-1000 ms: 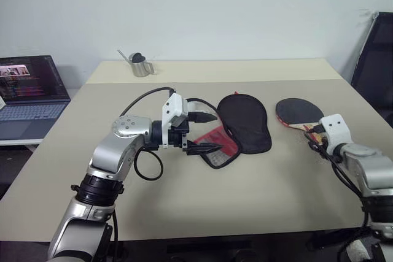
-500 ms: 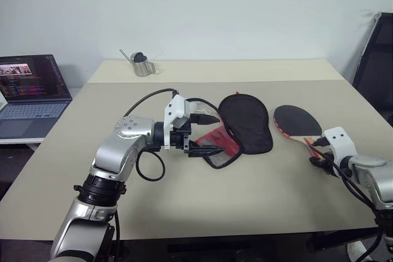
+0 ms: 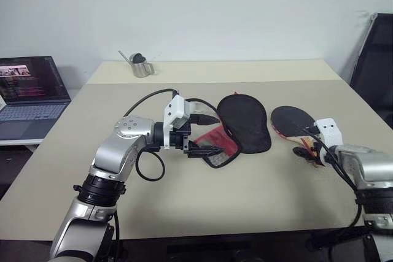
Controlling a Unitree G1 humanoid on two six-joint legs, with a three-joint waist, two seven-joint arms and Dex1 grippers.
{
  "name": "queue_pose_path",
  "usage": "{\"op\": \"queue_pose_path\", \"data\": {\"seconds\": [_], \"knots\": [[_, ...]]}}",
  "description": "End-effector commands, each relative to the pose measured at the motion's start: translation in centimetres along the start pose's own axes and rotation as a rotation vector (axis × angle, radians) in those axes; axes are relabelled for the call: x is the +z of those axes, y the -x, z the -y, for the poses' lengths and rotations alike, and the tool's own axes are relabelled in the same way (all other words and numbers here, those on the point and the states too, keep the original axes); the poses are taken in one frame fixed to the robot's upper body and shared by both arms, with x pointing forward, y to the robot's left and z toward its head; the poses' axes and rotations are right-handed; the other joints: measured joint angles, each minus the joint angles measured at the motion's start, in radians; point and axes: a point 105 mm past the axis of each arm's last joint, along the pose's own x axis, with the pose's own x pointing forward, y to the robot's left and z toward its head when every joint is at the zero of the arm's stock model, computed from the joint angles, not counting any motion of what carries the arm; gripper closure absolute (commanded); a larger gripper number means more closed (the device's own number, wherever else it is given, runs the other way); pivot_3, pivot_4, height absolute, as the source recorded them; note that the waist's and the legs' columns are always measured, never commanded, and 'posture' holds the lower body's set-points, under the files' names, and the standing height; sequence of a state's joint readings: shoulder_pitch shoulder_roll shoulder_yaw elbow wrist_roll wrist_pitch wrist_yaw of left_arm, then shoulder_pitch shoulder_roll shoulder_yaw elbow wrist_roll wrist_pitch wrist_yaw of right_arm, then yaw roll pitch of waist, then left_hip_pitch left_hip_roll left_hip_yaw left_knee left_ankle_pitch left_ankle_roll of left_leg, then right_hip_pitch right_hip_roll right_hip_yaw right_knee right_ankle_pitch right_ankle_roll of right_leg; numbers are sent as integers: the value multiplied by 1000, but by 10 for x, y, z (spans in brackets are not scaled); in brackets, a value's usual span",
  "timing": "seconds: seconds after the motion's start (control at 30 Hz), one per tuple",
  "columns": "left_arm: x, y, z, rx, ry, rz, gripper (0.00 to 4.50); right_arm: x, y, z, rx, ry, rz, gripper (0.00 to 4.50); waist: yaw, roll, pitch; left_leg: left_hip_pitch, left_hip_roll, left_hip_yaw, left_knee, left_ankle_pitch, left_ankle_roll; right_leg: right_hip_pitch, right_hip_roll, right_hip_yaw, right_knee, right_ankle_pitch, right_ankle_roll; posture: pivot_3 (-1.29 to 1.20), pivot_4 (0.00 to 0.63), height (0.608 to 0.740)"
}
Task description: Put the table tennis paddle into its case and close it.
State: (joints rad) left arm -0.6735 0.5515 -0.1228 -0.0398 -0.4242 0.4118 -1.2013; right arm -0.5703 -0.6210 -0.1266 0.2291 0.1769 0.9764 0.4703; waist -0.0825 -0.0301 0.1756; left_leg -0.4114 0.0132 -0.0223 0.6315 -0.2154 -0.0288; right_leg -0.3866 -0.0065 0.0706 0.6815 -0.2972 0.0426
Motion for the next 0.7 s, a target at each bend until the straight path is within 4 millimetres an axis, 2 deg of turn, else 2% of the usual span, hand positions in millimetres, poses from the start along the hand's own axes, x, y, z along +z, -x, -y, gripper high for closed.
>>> {"op": "queue_pose_path", "data": {"seconds": [0.03, 0.2, 0.3, 0.47, 0.53, 0.57, 0.7], "knots": [[9, 3, -2, 5, -43, 7, 0, 5, -4, 9, -38, 34, 18, 532, 0, 0, 0, 0, 0, 0, 0, 0, 0, 0, 0, 0, 0, 0, 0, 0, 150, 740], [8, 5, -2, 16, -44, 1, 0, 0, -10, 16, -66, 48, -11, 532, -1, 0, 0, 1, 0, 0, 2, 0, 0, 2, -1, 0, 0, 1, 1, 0, 150, 740], [7, 7, -3, 25, -44, -4, 0, -4, -13, 17, -75, 31, -30, 1077, 0, 0, 0, 5, 0, 0, 4, 0, 0, 8, -1, 0, 0, 1, 2, 0, 150, 740], [8, 20, -11, 96, -39, -7, 0, -4, -15, 16, -96, -14, -27, 2594, 2, -1, 0, 11, 0, 0, 4, 0, 0, 14, -2, 0, -1, 1, 2, 0, 150, 740], [5, 27, -13, 124, -33, -20, 0, 2, -15, 23, -146, -34, 9, 3204, 2, -1, 0, 11, 0, 0, 4, 0, 0, 14, -2, 0, -1, 1, 2, 0, 150, 740], [3, 30, -13, 136, -28, -27, 0, 5, -14, 26, -169, -36, 28, 3379, 2, -1, 0, 11, 0, 0, 4, 0, 0, 14, -3, 0, -1, 1, 2, 0, 150, 740], [-1, 42, -15, 185, -19, -49, 0, 26, -7, 35, -233, -49, 108, 3389, 4, -1, 1, 11, 0, 0, 4, 0, 0, 14, -4, 0, -1, 1, 2, 0, 150, 740]]}}
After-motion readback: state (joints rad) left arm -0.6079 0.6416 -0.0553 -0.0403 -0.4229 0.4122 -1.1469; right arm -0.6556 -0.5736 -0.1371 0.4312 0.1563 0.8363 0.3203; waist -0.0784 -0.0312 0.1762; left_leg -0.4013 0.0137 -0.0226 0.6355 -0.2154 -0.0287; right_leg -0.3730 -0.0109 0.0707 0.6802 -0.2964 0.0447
